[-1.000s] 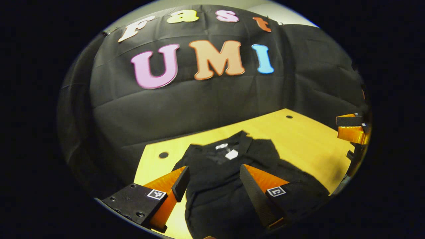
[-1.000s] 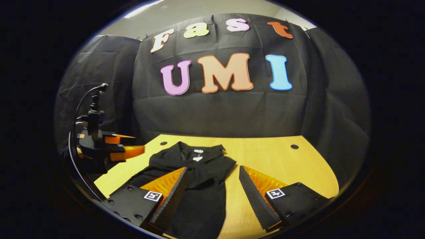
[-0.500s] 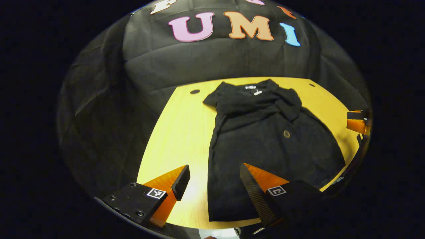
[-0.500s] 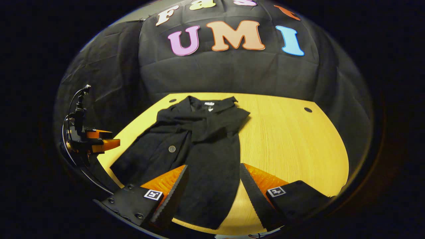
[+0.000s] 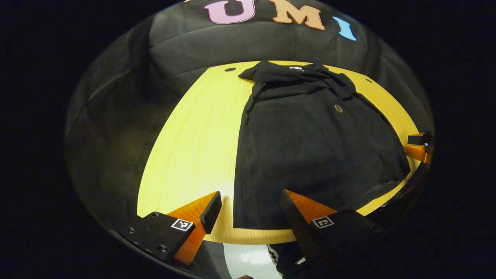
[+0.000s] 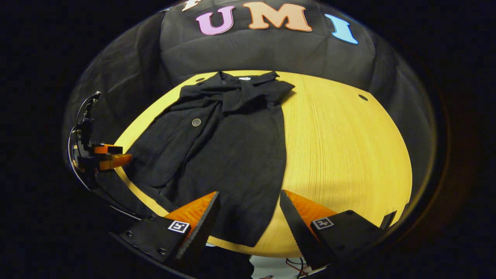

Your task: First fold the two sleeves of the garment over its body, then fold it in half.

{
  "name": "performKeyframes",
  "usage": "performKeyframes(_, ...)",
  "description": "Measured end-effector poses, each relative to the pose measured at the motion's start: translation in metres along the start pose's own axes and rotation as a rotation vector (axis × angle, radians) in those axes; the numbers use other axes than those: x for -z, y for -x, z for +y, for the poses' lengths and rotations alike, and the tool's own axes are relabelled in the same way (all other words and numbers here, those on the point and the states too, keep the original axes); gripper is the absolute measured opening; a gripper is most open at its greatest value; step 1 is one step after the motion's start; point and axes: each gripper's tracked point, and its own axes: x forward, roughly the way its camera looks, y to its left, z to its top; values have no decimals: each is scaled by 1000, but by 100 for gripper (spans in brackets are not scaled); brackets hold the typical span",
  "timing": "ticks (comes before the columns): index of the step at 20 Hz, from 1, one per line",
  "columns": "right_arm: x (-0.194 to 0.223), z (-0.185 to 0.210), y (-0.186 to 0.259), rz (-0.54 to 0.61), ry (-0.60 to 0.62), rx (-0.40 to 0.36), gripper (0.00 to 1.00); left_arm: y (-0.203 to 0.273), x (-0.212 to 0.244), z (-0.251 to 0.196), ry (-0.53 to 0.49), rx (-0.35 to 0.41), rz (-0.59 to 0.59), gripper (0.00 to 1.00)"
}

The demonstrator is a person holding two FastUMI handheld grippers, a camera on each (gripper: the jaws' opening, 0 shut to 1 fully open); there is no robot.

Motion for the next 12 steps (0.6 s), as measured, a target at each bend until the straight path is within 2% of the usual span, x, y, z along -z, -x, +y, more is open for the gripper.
performKeyframes(1, 4, -1, -2, 18, 1, 3, 94, -2, -5, 0, 8, -3, -22, 96)
performKeyframes(2, 11, -2, -4, 43, 3, 13, 99, -3, -1, -1, 14, -3, -7, 95)
performKeyframes(3, 19, -1, -7, 72, 7, 17, 94, -2, -3, -2, 25, -1, -27, 95)
performKeyframes(4, 24, 1, -9, 90, 7, 13, 99, -4, 0, -4, 30, 7, -23, 96)
performKeyframes(5, 29, -1, -10, 127, 15, 20, 98, -4, -1, -3, 43, 8, -36, 95)
performKeyframes(6, 26, -3, -9, 110, 34, 28, 94, -5, -1, -5, 59, 10, -35, 94)
performKeyframes(8, 28, -2, -8, 132, 69, 34, 98, -6, -3, -12, 94, 20, -49, 92)
performKeyframes(10, 28, 0, -7, 140, 77, 22, 96, -6, -4, -13, 75, 30, -66, 89)
performKeyframes(11, 26, 1, -7, 140, 82, 18, 89, -6, -4, -12, 62, 39, -75, 87)
performKeyframes(12, 22, 5, -9, 143, 83, 11, 84, -7, -2, -17, 51, 50, -86, 77)
